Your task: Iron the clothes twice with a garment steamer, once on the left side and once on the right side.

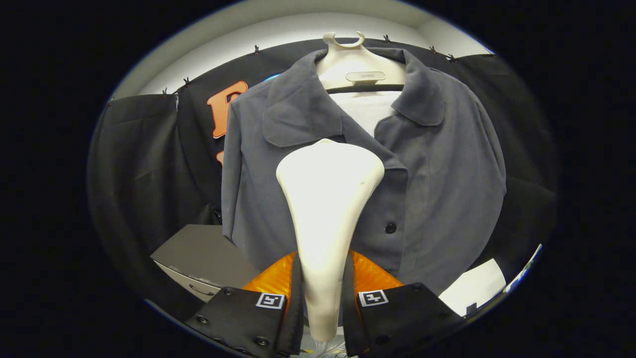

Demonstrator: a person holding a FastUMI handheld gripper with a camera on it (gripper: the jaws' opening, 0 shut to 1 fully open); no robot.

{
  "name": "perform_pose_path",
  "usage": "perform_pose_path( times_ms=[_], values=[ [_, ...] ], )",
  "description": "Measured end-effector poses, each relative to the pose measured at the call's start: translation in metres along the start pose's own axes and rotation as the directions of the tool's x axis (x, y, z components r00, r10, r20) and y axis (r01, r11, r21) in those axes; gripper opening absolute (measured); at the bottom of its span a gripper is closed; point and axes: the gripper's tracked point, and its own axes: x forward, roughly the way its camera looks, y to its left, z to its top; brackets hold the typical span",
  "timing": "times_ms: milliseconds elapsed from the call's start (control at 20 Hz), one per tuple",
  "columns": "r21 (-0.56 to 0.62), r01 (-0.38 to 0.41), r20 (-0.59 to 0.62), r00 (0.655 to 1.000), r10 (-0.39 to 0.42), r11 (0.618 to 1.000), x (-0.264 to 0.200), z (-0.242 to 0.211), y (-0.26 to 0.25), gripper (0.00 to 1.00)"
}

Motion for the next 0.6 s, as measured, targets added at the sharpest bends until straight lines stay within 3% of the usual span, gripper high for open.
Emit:
perform_pose_path(
  times_ms=[600],
  values=[
    [0.018,-0.034,-0.195,0.98,0.037,0.999,0.015,-0.125,-0.025,0.4]
  ],
)
